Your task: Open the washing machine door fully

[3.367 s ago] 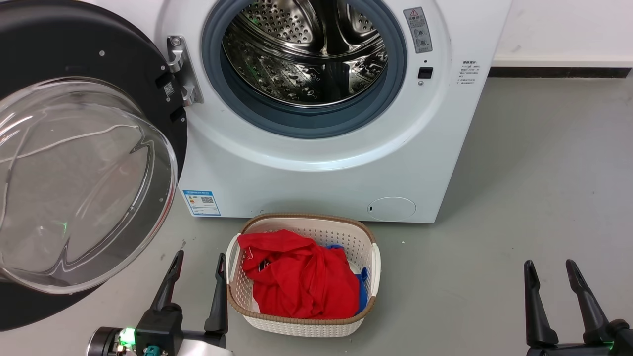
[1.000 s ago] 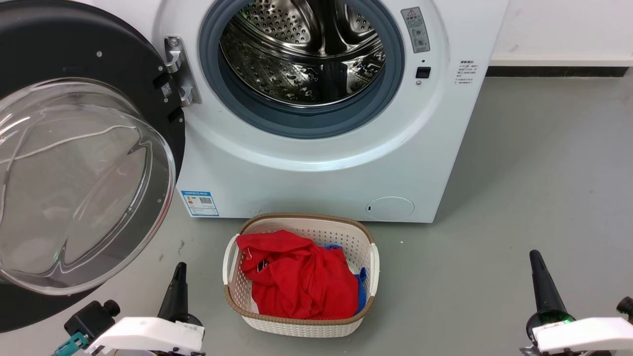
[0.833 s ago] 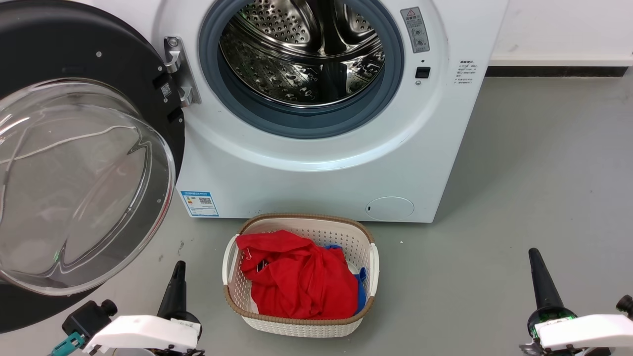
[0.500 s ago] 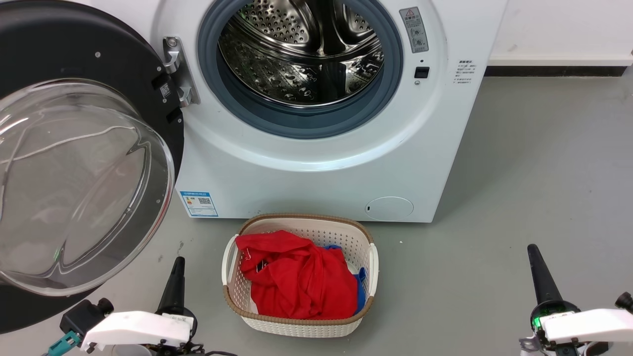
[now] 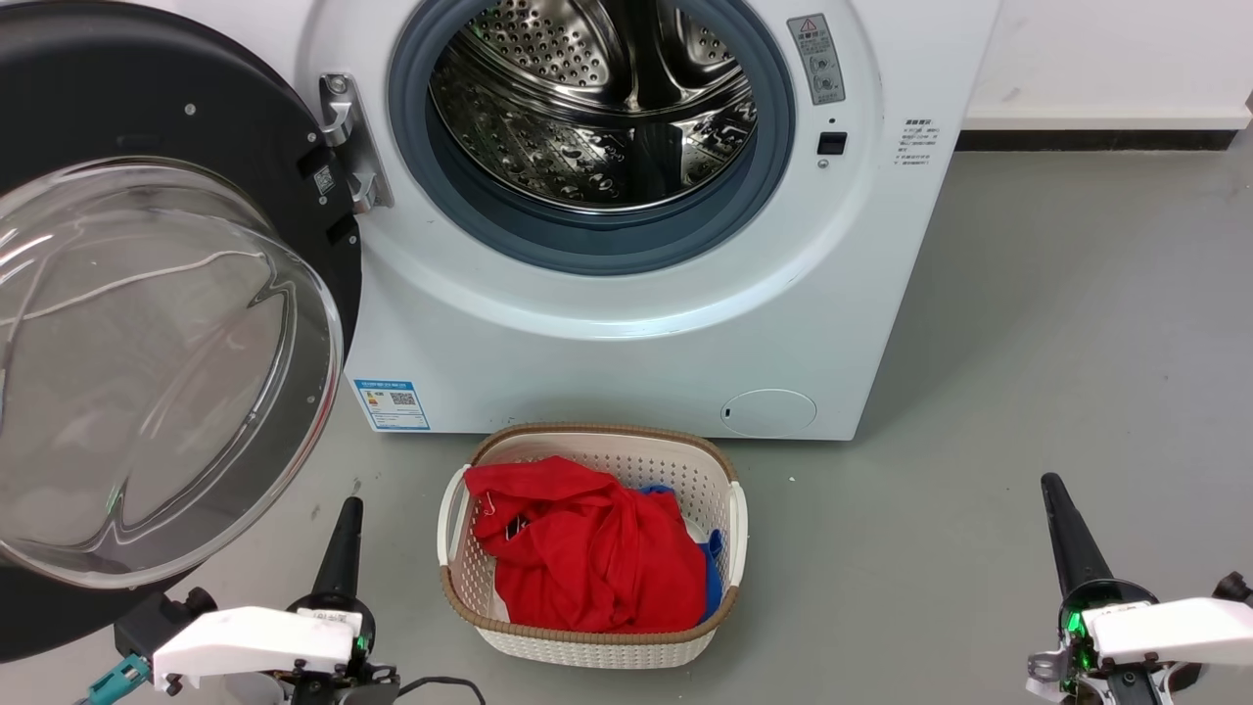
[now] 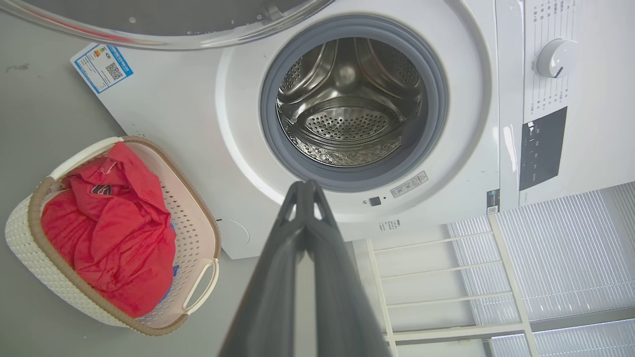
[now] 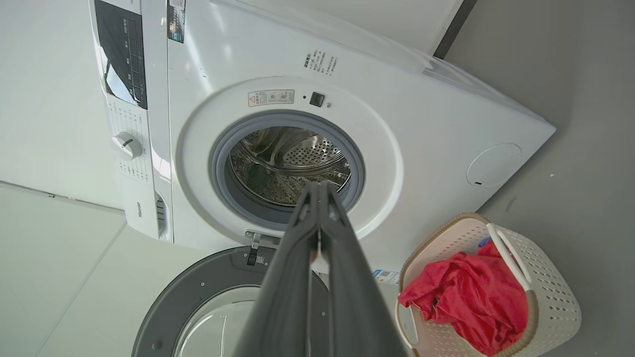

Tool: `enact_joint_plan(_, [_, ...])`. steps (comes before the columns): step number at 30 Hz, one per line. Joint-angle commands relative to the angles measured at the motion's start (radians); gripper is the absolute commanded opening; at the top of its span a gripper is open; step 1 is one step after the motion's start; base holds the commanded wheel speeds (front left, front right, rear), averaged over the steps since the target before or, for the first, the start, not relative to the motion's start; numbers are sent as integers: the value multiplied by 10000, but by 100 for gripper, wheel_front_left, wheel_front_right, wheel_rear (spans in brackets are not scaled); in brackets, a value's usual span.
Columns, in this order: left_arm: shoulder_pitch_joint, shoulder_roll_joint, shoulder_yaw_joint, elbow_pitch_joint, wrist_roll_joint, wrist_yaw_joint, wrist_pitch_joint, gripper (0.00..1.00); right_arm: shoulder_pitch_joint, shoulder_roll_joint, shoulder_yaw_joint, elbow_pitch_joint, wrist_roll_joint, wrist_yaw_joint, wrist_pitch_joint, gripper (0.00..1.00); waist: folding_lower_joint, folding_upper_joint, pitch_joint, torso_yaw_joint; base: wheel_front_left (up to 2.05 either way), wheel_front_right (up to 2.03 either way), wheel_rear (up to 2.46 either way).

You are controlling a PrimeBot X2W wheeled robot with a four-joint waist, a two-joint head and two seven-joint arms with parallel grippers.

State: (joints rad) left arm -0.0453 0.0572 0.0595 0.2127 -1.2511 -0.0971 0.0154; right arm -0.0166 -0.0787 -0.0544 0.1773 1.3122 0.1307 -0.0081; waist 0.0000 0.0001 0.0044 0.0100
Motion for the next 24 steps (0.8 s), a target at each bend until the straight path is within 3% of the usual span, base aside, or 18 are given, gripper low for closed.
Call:
enact_joint_plan(1, [-219,52,43,-26,-224,-68,64,0,-270,-61,-24,1,208,0,56,0,0,-1,0,-3,0,0,0])
enact_joint_plan(24, [-497,32,296,188,-2278,-248,580,0,-691,-17,-150,401,2051,0,582,0,0,-1,-7,-55,0,0,0])
